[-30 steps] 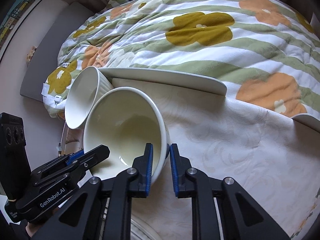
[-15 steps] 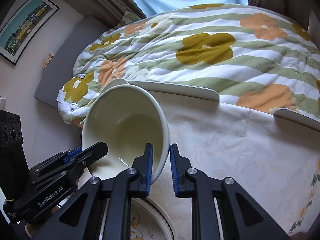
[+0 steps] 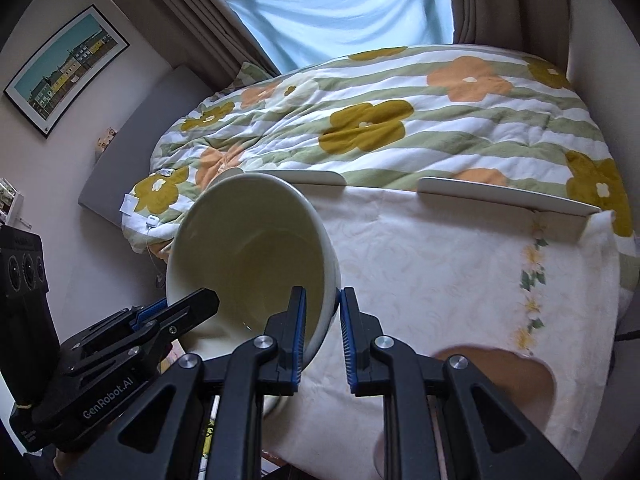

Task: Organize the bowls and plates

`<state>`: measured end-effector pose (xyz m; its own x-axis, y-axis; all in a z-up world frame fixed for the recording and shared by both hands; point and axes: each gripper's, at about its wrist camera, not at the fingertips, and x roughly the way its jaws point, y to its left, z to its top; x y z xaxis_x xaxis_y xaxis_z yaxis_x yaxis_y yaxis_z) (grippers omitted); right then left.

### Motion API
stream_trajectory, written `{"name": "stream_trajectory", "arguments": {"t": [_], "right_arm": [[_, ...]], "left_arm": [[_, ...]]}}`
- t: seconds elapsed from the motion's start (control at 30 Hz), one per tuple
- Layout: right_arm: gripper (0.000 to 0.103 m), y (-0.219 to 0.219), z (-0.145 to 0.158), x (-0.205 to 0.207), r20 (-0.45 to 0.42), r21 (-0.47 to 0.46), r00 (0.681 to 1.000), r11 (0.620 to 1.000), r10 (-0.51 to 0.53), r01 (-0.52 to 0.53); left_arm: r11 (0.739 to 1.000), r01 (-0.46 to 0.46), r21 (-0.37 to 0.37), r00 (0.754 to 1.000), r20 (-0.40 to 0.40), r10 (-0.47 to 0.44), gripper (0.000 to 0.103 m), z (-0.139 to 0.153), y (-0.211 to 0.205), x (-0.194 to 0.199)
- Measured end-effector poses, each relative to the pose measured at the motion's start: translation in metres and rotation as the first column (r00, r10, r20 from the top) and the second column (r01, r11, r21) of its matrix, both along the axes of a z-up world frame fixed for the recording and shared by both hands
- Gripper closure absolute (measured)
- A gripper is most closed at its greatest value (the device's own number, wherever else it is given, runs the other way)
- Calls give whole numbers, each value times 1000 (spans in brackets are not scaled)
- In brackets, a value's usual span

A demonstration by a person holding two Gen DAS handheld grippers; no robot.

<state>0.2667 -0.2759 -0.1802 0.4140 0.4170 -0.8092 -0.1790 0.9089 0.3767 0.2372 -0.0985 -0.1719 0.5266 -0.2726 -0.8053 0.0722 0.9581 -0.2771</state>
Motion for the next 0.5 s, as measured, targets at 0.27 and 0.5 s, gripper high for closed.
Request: {"name": "stream_trajectory", "arguments": {"t": [0.27,0.5], "right_arm": [[87,-72,-1,-54,-1,-79,997,993,-83,83],[87,-115,-31,-79,-86,-82,976,977,-203,196]], "left_arm": [[993,114,-25,992,-45,-115,87,-11,-74,-36],[965,261,-5,956,-140,-259,87,-42,-123,-37]]}}
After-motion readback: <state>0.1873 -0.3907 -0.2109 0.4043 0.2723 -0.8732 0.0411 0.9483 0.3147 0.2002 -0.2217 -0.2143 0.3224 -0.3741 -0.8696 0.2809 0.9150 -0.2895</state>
